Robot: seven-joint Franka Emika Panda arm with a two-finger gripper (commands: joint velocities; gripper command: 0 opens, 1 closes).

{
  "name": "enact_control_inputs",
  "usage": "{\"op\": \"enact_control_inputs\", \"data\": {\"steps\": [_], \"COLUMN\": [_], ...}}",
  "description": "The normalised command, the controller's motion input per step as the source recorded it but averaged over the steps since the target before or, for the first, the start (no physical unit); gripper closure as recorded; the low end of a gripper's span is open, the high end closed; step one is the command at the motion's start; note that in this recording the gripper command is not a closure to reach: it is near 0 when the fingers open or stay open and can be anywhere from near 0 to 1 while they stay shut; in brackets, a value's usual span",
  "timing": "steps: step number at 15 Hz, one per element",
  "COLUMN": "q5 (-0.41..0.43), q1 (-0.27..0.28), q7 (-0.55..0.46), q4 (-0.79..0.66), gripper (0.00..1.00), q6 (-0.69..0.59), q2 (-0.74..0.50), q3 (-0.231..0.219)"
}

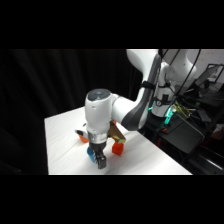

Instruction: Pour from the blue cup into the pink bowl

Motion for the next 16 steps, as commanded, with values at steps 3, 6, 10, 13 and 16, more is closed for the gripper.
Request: {"op": "enact_control_inputs", "data": {"steps": [3,6,10,13,16], "q5": [0.054,0.069,0.038,0.026,0.01], "q1": [0.078,0.059,0.087,0.106,0.126], "q7": [0.05,0.01,0.03,0.05,0.07], "q4": [0.18,0.14,0.12,0.09,0.03], "gripper": [0.0,1.0,1.0,0.18,0.06], "q6": [0.0,-0.05,-0.07,-0.07,-0.12], "q2": [0.12,0.06,0.04,0.02,-0.07], "q3": [-0.076,-0.07,-0.09,-0.086,-0.089]}}
